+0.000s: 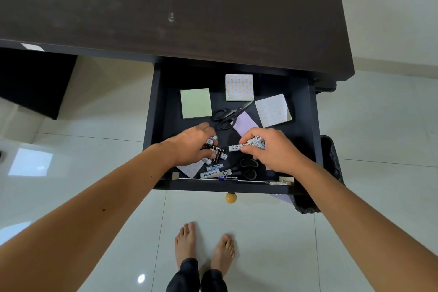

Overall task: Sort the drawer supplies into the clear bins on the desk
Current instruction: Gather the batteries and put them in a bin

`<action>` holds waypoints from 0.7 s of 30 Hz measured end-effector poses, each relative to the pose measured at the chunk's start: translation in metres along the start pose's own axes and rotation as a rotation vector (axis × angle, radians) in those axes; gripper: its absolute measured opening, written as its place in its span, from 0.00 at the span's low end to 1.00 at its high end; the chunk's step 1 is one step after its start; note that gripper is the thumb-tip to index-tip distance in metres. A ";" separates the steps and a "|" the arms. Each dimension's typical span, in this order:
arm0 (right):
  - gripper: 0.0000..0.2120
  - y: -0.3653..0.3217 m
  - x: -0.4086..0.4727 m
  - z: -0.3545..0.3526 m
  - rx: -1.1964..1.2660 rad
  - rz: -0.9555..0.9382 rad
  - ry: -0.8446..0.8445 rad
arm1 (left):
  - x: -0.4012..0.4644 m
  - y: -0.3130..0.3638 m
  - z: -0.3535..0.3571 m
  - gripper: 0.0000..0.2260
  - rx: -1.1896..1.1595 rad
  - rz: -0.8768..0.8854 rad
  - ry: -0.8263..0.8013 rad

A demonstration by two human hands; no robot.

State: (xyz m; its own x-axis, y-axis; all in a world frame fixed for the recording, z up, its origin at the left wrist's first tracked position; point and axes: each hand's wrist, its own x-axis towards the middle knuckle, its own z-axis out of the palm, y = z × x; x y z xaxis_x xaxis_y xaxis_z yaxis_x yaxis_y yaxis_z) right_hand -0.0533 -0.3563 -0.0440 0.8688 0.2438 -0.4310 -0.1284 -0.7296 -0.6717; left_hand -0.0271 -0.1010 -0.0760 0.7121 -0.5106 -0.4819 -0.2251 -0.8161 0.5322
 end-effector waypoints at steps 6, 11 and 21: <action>0.03 -0.001 0.000 -0.002 0.017 0.024 -0.025 | -0.004 0.001 0.001 0.17 0.018 0.012 -0.012; 0.04 0.002 0.001 -0.005 0.114 0.082 -0.091 | -0.005 0.005 -0.002 0.14 0.053 0.071 -0.026; 0.07 -0.002 0.009 -0.005 0.251 0.161 -0.153 | 0.002 0.010 -0.005 0.16 0.234 0.131 -0.100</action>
State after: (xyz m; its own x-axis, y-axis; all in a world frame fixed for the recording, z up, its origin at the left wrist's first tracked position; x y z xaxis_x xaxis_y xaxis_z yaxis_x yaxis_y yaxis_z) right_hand -0.0433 -0.3560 -0.0438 0.7486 0.2449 -0.6162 -0.3884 -0.5911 -0.7069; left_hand -0.0242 -0.1085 -0.0680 0.6003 -0.6305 -0.4921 -0.4665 -0.7758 0.4249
